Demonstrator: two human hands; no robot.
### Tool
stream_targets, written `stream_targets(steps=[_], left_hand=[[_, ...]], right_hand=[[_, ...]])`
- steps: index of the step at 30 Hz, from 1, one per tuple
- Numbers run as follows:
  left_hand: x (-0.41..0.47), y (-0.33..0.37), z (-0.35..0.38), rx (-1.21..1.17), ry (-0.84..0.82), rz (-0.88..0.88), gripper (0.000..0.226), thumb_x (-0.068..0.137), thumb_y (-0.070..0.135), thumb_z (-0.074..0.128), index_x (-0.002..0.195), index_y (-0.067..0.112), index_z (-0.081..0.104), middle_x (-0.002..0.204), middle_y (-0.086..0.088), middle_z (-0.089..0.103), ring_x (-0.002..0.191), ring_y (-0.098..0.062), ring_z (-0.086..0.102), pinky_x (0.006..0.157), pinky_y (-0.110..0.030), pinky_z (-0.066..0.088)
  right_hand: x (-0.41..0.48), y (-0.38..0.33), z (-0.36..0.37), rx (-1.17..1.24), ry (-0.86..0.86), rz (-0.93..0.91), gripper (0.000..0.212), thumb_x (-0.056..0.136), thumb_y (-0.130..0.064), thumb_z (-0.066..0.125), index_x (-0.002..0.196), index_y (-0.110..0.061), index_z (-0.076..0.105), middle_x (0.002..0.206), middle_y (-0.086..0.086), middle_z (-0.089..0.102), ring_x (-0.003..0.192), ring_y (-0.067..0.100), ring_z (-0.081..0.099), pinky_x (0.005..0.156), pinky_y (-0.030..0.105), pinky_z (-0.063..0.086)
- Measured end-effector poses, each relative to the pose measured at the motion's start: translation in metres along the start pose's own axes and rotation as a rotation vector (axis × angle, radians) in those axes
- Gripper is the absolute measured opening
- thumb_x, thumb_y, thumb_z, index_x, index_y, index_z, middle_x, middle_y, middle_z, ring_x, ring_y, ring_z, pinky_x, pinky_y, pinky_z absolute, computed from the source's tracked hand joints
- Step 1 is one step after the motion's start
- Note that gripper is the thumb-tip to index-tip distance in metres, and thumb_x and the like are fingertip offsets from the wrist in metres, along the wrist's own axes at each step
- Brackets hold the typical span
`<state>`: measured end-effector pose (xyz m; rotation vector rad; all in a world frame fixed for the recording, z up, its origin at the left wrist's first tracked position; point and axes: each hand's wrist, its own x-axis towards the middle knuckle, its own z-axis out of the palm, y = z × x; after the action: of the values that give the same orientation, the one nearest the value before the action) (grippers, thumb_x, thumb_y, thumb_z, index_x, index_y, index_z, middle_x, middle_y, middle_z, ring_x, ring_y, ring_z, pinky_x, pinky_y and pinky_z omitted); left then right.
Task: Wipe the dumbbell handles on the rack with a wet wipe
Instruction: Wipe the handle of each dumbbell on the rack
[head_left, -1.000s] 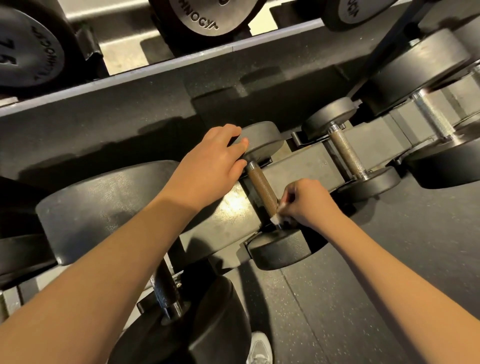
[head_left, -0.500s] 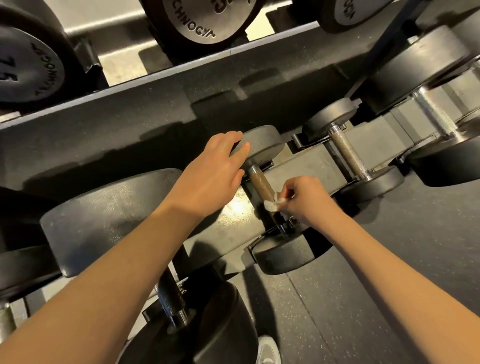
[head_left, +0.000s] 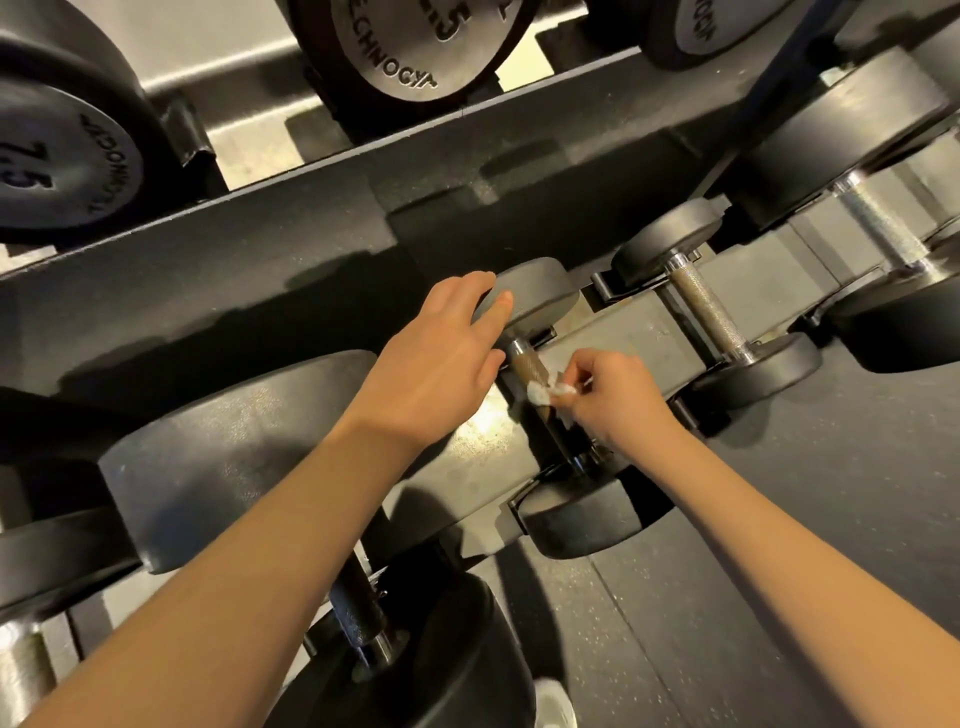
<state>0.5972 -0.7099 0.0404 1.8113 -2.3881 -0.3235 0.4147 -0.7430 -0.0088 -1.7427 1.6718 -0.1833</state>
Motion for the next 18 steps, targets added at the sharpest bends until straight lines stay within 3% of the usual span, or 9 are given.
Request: stream_targets(steps=[7, 12, 15, 18], left_hand=[[0.0, 0.001, 0.0, 0.017, -0.008, -0.007, 0.058, 0.1, 0.031, 0.043, 0.152, 0.015, 0.022, 0.158, -0.006, 0.014, 0.145, -0.02, 0.011, 0.108, -0.031, 0.034], [0.0, 0.001, -0.001, 0.002, -0.009, -0.009, 0.059, 0.1, 0.033, 0.043, 0.152, 0.017, 0.02, 0.158, -0.004, 0.012, 0.145, -0.019, 0.01, 0.109, -0.029, 0.032], [0.0, 0.001, -0.001, -0.008, -0.009, -0.015, 0.06, 0.1, 0.033, 0.044, 0.152, 0.017, 0.02, 0.158, -0.004, 0.012, 0.145, -0.019, 0.01, 0.109, -0.031, 0.033], [0.0, 0.0, 0.0, -0.006, -0.014, -0.015, 0.06, 0.099, 0.032, 0.046, 0.152, 0.016, 0.021, 0.157, -0.005, 0.013, 0.145, -0.019, 0.011, 0.109, -0.032, 0.034]], right_hand=[[0.016, -0.026, 0.01, 0.231, 0.196, -0.077, 0.024, 0.086, -0.012, 0.066, 0.069, -0.023, 0.052, 0.072, -0.006, 0.054, 0.067, 0.004, 0.049, 0.056, 0.016, 0.034], [-0.009, 0.001, -0.008, -0.095, -0.081, -0.009, 0.016, 0.079, -0.012, 0.072, 0.071, -0.019, 0.061, 0.073, -0.001, 0.062, 0.07, 0.013, 0.061, 0.06, 0.022, 0.048], [-0.023, 0.004, -0.021, -0.332, -0.25, 0.012, 0.022, 0.074, -0.014, 0.076, 0.066, -0.023, 0.058, 0.073, -0.001, 0.062, 0.074, 0.015, 0.062, 0.06, 0.025, 0.048], [-0.017, -0.008, -0.019, -0.18, -0.138, 0.002, 0.015, 0.08, -0.014, 0.07, 0.072, -0.019, 0.059, 0.069, -0.003, 0.061, 0.067, 0.008, 0.059, 0.056, 0.022, 0.043]])
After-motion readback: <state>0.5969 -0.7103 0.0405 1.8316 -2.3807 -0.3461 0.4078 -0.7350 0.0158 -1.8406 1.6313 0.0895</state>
